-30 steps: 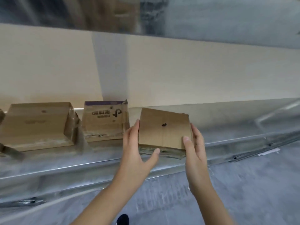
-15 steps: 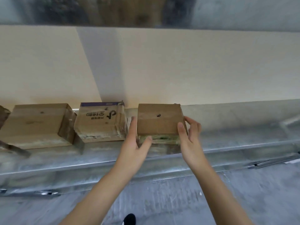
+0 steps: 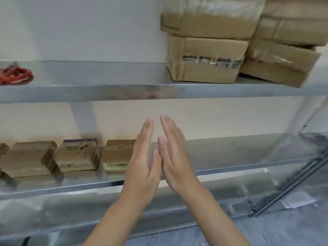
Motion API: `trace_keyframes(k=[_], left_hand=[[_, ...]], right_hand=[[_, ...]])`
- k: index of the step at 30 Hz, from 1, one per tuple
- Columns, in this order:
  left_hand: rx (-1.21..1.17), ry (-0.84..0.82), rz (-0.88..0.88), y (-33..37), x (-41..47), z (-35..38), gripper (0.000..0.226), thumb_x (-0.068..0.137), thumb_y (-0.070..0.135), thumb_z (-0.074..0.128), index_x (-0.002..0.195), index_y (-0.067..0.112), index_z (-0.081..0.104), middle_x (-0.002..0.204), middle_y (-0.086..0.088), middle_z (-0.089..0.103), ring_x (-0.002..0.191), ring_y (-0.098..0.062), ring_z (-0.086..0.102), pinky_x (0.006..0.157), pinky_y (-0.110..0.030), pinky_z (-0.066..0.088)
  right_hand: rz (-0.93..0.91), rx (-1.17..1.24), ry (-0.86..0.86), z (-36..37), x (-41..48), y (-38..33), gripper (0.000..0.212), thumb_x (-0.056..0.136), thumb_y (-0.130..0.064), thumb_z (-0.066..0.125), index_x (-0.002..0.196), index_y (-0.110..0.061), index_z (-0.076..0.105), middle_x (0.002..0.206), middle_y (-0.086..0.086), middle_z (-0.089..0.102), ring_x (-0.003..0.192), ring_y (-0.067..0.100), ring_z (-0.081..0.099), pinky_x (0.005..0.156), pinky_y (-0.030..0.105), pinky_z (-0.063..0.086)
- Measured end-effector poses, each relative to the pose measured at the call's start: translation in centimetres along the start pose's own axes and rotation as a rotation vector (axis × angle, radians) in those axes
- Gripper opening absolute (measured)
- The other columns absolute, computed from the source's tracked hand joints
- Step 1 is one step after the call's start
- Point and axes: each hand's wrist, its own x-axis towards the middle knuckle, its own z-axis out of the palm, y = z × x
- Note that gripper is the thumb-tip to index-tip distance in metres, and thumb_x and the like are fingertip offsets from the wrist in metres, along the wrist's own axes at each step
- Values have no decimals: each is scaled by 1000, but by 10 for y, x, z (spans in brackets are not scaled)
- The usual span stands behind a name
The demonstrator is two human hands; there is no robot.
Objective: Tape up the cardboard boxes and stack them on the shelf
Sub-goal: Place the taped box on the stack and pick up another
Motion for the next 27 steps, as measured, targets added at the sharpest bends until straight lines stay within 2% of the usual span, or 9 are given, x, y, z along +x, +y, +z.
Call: trace_keyframes(k=[3, 7, 13, 17, 19, 22, 25, 27], left_hand=[[78, 50, 162, 45, 23, 1, 56, 105, 28, 35, 158, 29, 15, 163, 24, 12, 151, 2, 9, 126, -37, 13], [234, 56, 309, 89, 65, -2, 57, 108, 33, 32, 160, 28, 8, 165, 22, 1, 151, 3, -2, 126, -35, 2], [428, 106, 461, 125, 135, -26, 58, 107, 33, 30, 160, 23, 9, 167, 13, 1, 152, 0, -6, 125, -36, -5], [721, 164, 540, 127, 187, -39, 63, 102, 39, 21, 160, 16, 13, 168, 4, 6, 154, -10, 5, 125, -44, 5], [816, 134, 490, 123, 207, -39, 68, 100, 48, 10, 161, 16, 5, 168, 3, -1, 155, -13, 2, 126, -45, 5], [694, 141, 313, 122, 230, -33, 77, 97, 62, 2, 159, 17, -12, 166, 1, -17, 154, -14, -13, 125, -39, -5], [415, 85, 120, 129, 244, -26, 87, 97, 67, 26, 159, 18, -10, 167, -3, -14, 153, -17, -15, 124, -39, 2], [225, 31, 28, 139, 249, -21, 96, 91, 72, 38, 159, 16, 0, 167, -4, 1, 154, -21, -3, 122, -40, 12]], right_hand=[[-123, -105, 81, -55, 9, -28, 51, 108, -31, 26, 158, -24, 18, 165, -16, 15, 151, -3, 3, 126, 41, 7], [-226, -223, 194, -117, 33, -55, 54, 107, -35, 30, 159, -25, 17, 165, -18, 13, 150, -5, -1, 126, 35, 0], [-195, -342, 403, -190, 83, -57, 56, 107, -39, 28, 159, -23, 17, 166, -12, 16, 150, -5, -1, 126, 39, 4], [-141, -447, 488, -226, 116, -58, 58, 107, -41, 30, 160, -24, 15, 166, -9, 17, 152, 4, 6, 125, 32, 10], [-63, -446, 469, -236, 132, -53, 60, 106, -43, 30, 160, -24, 12, 166, -8, 15, 153, 7, 7, 123, 29, 13], [63, -358, 391, -246, 160, -47, 63, 106, -45, 31, 160, -23, 8, 167, -4, 14, 153, 12, 11, 122, 32, 17], [148, -227, 362, -251, 186, -47, 66, 105, -46, 34, 160, -17, 11, 165, 3, 18, 151, 20, 20, 119, 36, 22], [190, -134, 344, -252, 200, -46, 67, 105, -46, 35, 159, -12, 15, 164, 6, 23, 150, 22, 23, 119, 36, 22]])
